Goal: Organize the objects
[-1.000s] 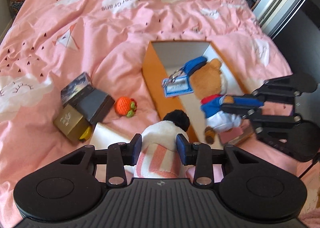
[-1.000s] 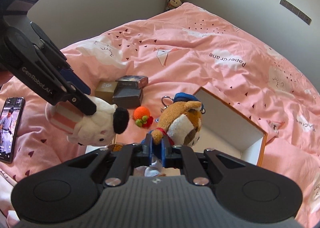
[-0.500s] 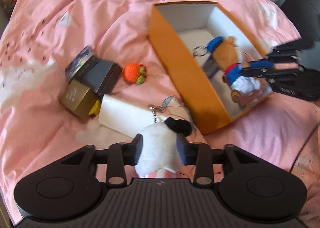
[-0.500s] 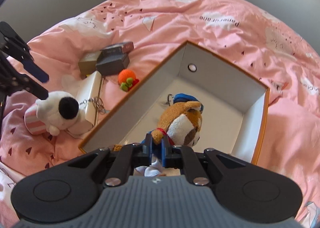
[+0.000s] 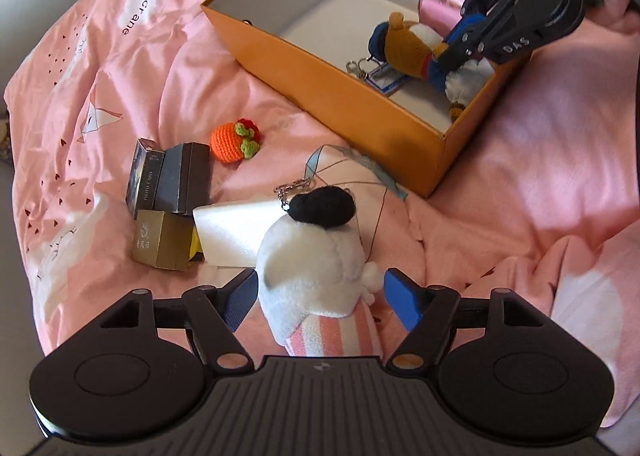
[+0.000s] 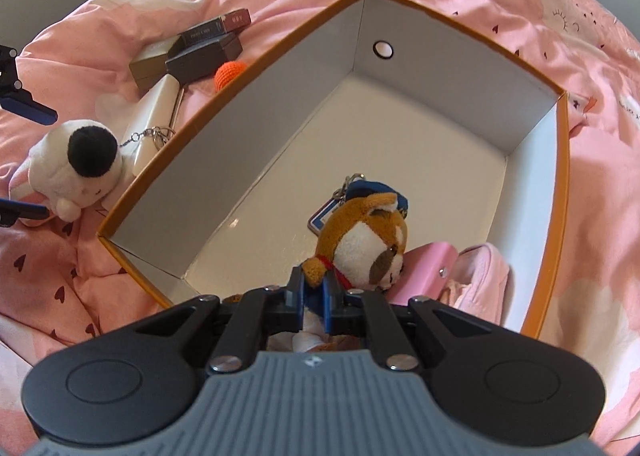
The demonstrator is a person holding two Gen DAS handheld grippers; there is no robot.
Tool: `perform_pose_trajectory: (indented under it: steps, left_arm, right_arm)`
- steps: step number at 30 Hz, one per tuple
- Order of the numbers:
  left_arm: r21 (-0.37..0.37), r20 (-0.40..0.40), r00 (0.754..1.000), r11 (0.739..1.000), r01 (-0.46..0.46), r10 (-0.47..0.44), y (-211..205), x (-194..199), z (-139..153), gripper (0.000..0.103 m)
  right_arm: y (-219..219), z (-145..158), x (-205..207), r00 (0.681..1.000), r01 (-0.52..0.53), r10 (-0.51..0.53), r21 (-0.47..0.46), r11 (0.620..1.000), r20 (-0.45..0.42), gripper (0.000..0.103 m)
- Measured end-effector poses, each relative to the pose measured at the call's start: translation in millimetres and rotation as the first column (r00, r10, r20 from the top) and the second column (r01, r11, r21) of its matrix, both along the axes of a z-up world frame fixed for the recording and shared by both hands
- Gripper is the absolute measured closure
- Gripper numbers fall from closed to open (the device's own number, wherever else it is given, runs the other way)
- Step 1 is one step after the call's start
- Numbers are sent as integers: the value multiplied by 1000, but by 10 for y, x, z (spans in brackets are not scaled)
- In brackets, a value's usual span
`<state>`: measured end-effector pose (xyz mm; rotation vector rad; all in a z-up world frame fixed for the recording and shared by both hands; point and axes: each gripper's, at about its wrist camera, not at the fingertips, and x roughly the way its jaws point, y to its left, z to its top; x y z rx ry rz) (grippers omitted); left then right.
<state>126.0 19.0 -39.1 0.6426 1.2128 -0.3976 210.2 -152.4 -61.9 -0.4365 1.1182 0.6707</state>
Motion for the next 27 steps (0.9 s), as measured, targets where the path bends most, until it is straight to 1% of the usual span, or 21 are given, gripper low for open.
perform_pose_trajectory:
  steps: [3, 6, 8, 10, 12, 15, 17, 19, 21, 24, 27]
  left_arm:
    - [37, -18, 1000, 999, 3, -2, -57, 17, -84, 18]
    - [109, -10, 1000, 994, 20, -19, -134, 6, -183, 17]
    - [150, -4, 1000, 988, 29, -29, -159, 1, -237, 17]
    - [180, -3, 999, 983, 44, -44, -165, 0, -272, 22]
    - [169, -14, 1000, 985, 22, -20, -129, 28, -254, 30]
    - [109, -16, 999, 994, -30, 31, -56, 84, -129, 34]
    - [26, -22, 996, 996, -90, 91, -1, 152, 19, 35]
    - [-76, -18, 988, 985, -154, 153, 41, 219, 212, 35]
    - [-178, -13, 979, 963, -202, 203, 56, 281, 425, 35]
    - [-329, -22, 967, 911, -248, 255, 21, 380, 709, 35]
    - [-423, -47, 958, 863, -277, 284, -84, 502, 870, 35]
  right_arm:
    - [-13, -67, 58, 999, 20, -20, 8, 1000, -42, 94]
    - [-45, -143, 131, 994, 49, -47, 27, 998, -98, 94]
    - [-59, -180, 155, 992, 58, -54, 36, 998, -114, 94]
    - [-50, -189, 163, 992, 54, -50, 39, 998, -113, 94]
    - [-48, -188, 164, 993, 53, -48, 39, 998, -110, 94]
    - [-78, -185, 175, 992, 59, -53, 55, 997, -114, 94]
    - [-106, -184, 181, 991, 68, -59, 70, 995, -121, 94]
    - [-123, -185, 182, 990, 76, -65, 84, 994, -125, 94]
    - [-147, -183, 181, 989, 81, -68, 96, 992, -128, 94]
    - [-177, -183, 180, 988, 87, -72, 113, 990, -133, 94]
    - [-206, -190, 184, 988, 92, -74, 129, 987, -138, 94]
